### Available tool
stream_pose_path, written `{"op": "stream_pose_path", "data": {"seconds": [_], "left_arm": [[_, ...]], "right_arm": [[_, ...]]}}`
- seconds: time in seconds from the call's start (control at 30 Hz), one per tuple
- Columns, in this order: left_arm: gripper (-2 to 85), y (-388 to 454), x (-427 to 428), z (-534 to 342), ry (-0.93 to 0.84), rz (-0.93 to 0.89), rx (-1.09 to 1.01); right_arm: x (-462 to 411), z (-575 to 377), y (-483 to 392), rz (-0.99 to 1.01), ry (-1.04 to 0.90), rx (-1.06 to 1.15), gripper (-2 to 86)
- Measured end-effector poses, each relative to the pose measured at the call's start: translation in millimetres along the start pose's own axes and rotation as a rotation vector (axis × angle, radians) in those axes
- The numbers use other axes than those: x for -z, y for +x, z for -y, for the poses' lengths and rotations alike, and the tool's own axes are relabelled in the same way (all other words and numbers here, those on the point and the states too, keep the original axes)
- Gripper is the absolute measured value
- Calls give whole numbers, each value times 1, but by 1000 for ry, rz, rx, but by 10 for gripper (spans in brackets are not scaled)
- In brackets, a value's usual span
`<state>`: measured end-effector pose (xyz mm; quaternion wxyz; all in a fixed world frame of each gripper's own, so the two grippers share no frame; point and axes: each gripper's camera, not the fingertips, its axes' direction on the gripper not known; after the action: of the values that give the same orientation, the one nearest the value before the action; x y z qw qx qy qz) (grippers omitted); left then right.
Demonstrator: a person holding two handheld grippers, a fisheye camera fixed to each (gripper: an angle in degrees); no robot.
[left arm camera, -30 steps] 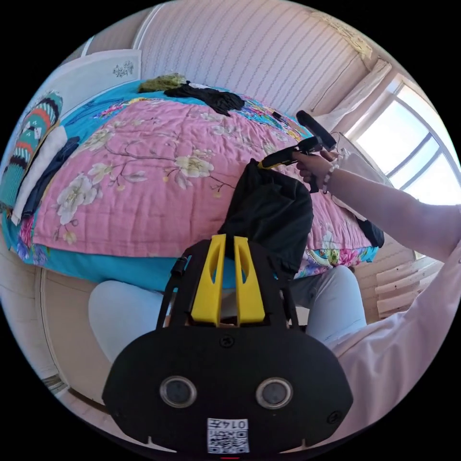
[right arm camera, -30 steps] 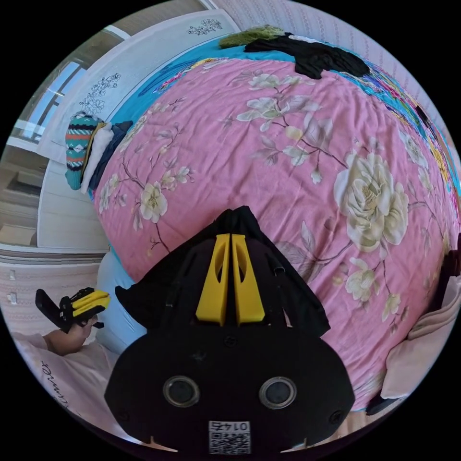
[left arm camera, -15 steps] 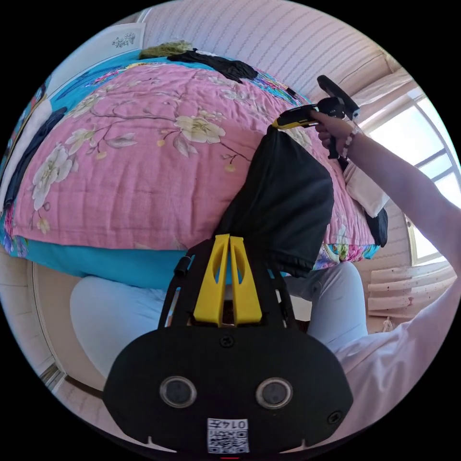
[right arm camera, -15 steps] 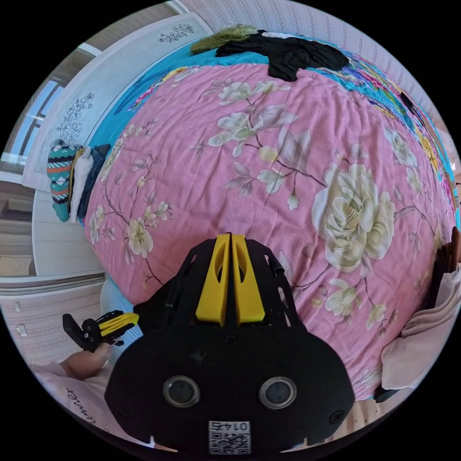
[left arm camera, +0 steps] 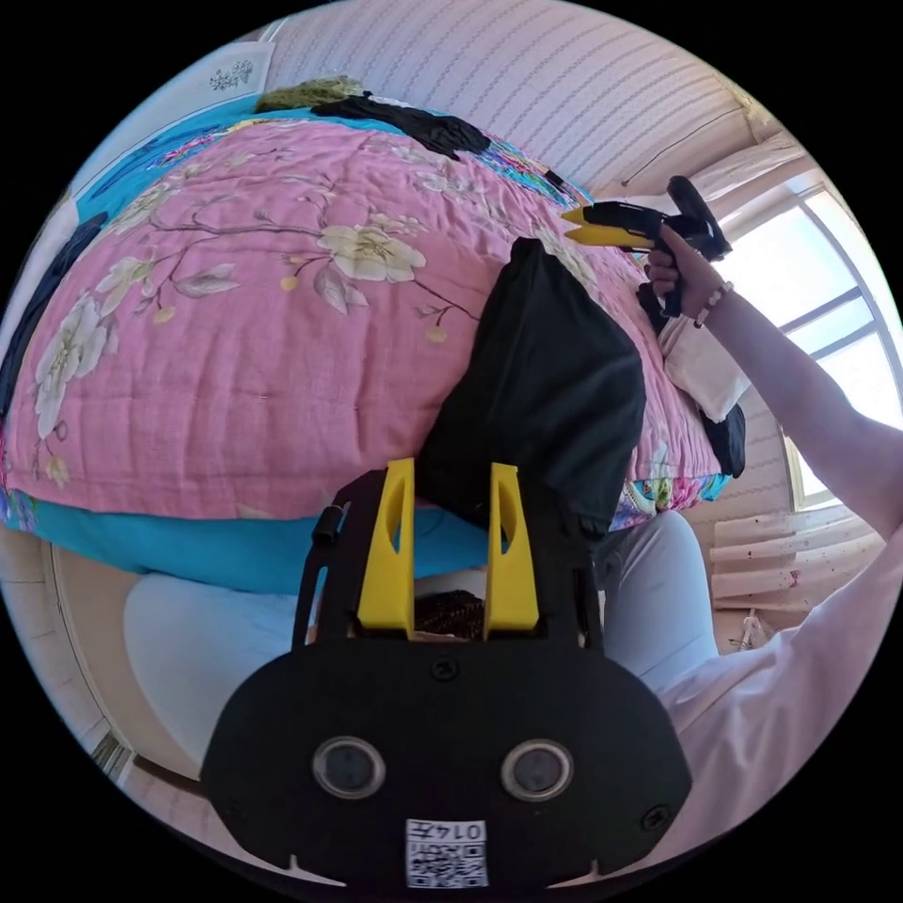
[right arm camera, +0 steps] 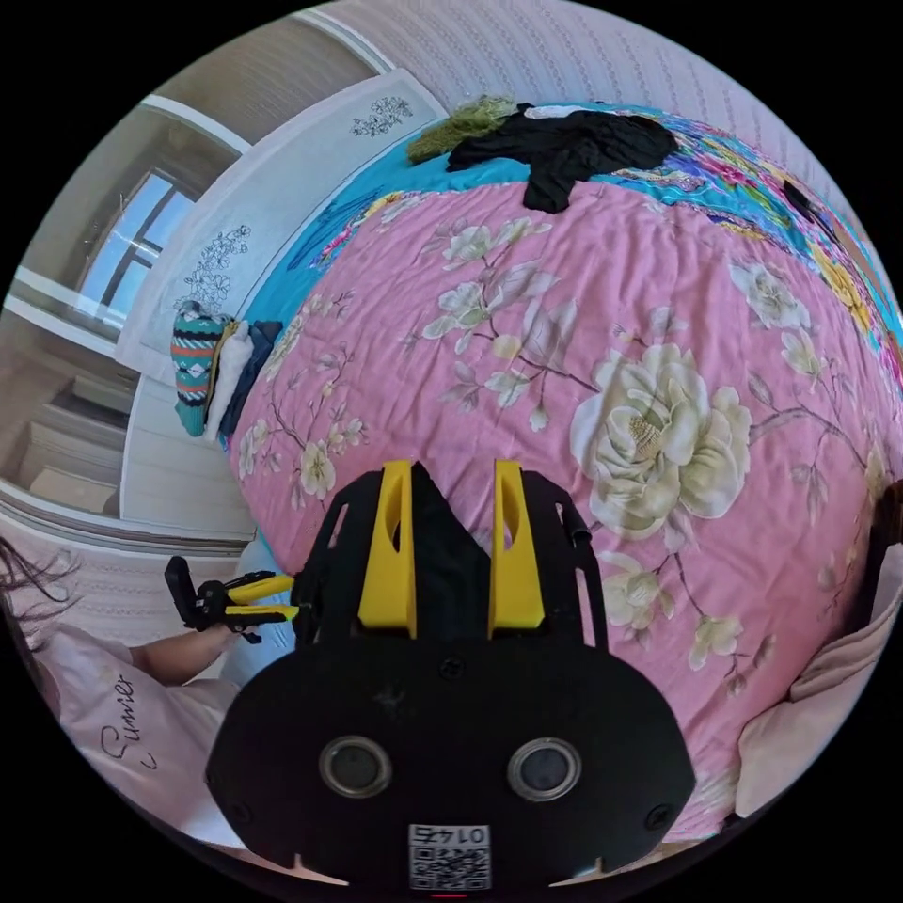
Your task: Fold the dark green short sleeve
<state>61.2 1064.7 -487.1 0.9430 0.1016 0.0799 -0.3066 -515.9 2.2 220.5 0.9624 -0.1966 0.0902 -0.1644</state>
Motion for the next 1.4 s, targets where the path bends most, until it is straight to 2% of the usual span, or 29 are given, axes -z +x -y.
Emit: {"op": "stream_pose_path", "data": {"seconds": [0.2,0.23,0.3,0.37,0.43,0.57,0.83,1.0,1.23,1.4], "left_arm": [[109,10,15,-9,8,55,-30],[107,14,19,-11,10,73,-38],[100,20,24,-15,16,98,-51],[83,28,30,-20,25,100,-88],[49,38,34,-26,26,103,-129],[12,45,55,-37,63,115,-135],[-9,87,172,-90,283,42,-347],[-9,78,246,-130,402,74,-278],[-9,33,361,-190,603,226,-93],[-4,-30,447,-185,795,397,7]], "right_arm": [[-68,-12,-33,-55,-248,103,140],[-71,-16,-37,-81,-236,106,137],[-67,-29,-49,-132,-170,124,105],[-59,-36,-52,-98,-174,116,52],[-47,-45,-55,-73,-152,108,37],[-2,-79,-73,-38,-11,140,25],[105,-183,-124,-17,302,179,21],[144,-220,-187,34,411,308,20],[129,-179,-301,171,372,556,22],[110,-73,-442,272,273,746,28]]}}
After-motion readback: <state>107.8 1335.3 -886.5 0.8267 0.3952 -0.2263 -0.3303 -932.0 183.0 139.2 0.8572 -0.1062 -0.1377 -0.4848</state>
